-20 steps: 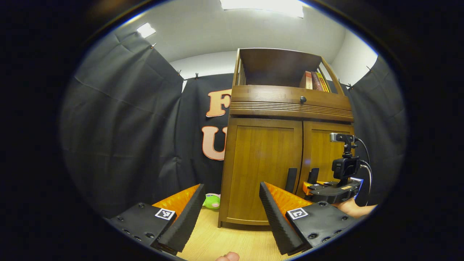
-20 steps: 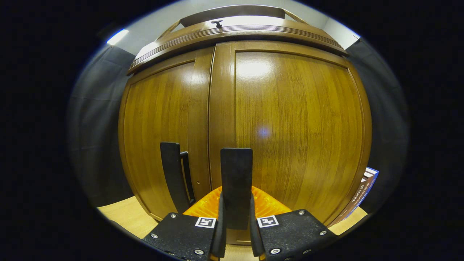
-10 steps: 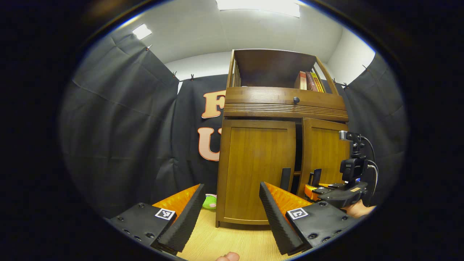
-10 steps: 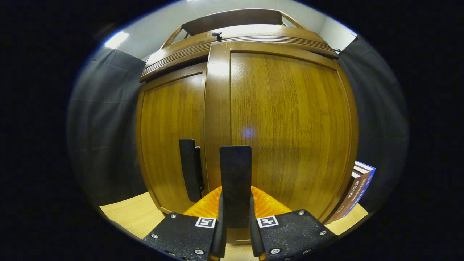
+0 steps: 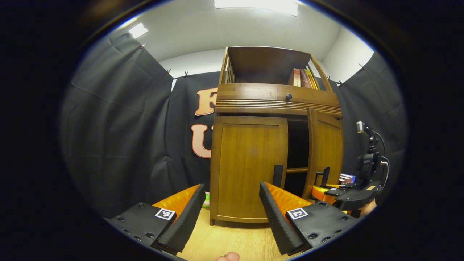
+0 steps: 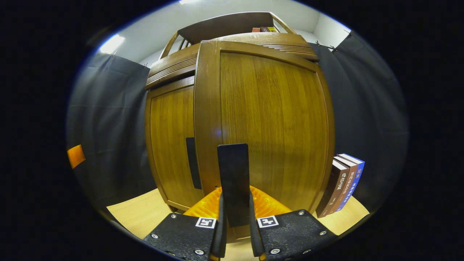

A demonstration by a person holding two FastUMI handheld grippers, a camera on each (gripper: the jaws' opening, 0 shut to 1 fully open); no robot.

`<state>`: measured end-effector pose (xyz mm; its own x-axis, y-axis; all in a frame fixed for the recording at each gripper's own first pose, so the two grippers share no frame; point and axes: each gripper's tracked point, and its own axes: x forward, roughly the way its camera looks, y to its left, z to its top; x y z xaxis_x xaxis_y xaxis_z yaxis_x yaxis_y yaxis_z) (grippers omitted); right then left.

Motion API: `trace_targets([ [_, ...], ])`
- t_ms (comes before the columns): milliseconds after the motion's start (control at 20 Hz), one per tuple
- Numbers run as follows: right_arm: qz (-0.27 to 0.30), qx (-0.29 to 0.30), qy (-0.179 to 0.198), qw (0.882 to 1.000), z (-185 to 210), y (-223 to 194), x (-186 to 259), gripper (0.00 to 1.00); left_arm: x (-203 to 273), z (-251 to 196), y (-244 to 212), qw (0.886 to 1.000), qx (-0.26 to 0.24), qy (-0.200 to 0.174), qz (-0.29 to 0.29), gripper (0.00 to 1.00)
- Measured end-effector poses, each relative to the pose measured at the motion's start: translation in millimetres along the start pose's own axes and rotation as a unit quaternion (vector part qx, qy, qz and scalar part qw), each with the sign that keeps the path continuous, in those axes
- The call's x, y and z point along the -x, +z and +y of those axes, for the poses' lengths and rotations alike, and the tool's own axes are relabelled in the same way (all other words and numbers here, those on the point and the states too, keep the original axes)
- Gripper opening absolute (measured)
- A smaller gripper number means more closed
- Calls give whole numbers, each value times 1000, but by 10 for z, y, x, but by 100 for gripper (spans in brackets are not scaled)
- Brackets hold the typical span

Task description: Open the right door of the double-door shoe cabinet with the right hand, and open the left door with the left hand.

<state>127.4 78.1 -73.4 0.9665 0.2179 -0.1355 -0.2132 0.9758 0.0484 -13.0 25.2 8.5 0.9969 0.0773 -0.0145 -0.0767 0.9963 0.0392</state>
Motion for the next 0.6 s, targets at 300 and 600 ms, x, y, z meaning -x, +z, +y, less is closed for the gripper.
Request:
trace_targets([
  [300, 0, -3, -19, 1000, -181, -19, 331, 27, -36, -285, -115, 999, 5, -33, 12, 94],
  [600, 3, -12, -44, 999, -431, -43, 624, 27, -97, -501, -178, 998, 11, -57, 16, 95],
])
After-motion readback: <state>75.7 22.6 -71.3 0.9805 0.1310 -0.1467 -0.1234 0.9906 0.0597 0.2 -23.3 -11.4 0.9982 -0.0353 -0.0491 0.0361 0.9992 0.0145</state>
